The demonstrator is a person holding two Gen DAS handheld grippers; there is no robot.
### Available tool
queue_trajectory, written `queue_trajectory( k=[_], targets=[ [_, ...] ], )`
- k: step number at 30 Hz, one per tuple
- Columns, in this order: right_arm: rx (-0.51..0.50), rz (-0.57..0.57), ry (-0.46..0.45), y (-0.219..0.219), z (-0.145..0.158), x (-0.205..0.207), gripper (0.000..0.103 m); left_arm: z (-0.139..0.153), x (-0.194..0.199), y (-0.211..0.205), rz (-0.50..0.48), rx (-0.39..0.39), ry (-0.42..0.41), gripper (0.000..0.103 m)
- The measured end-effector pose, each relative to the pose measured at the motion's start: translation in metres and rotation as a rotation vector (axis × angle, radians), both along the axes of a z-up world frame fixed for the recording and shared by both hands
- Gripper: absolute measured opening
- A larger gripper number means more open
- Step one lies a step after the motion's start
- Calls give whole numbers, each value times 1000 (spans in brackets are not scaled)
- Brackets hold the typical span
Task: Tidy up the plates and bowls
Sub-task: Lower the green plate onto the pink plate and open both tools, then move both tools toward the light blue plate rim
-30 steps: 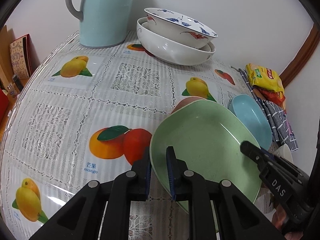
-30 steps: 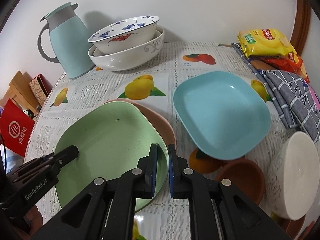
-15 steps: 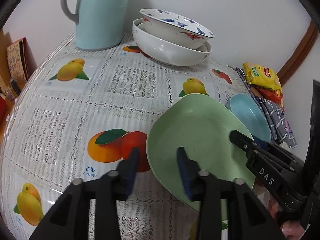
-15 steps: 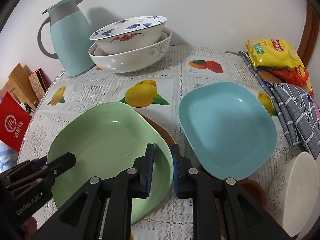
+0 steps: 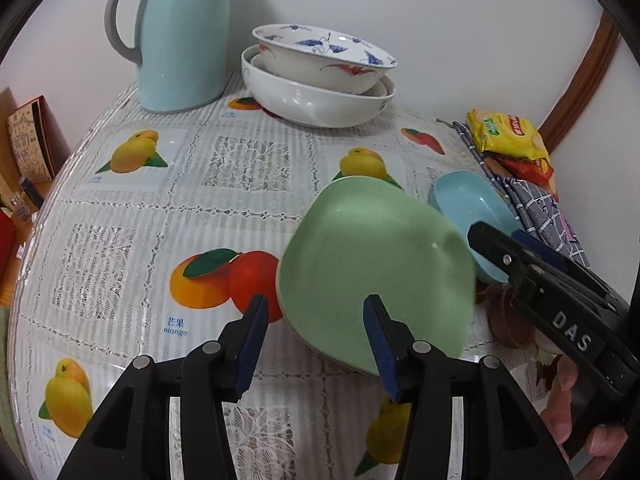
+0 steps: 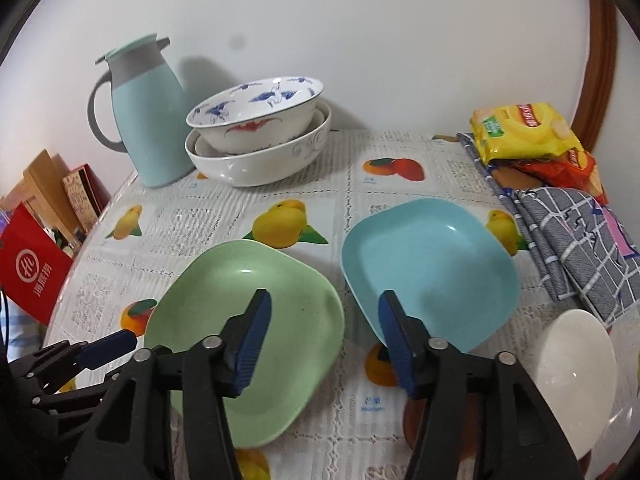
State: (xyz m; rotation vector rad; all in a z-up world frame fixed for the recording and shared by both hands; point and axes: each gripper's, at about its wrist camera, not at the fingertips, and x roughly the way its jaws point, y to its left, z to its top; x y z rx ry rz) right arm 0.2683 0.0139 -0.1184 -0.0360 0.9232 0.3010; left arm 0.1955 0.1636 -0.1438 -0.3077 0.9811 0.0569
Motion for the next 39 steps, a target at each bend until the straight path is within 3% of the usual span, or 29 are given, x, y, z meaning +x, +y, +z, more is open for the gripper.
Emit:
queue_trajectory(
  k=[9,16,20,24,34,39],
  targets=[
    [24,-101,-3,-39,25,-30,65,31,-18,-21,-35,16,-61,49],
    [-34,-196,-71,-85,44,-62,65,57,-34,-48,-64,13,-122,49],
    [-41,-194,-58,-105,50,-77,65,71,-45,-65,-87,36,-171,49],
    [-70,-208,-52,-119,55,-96,78,85,-58,-82,-120,52,-220,49],
    [19,-243,-66,-148,65,-134,83,108,-88,-114,-162,118,-298,49],
    [66,-273,-103,-161,72,-147,83,114,-94,-118,-173,59,-292,49]
  ],
)
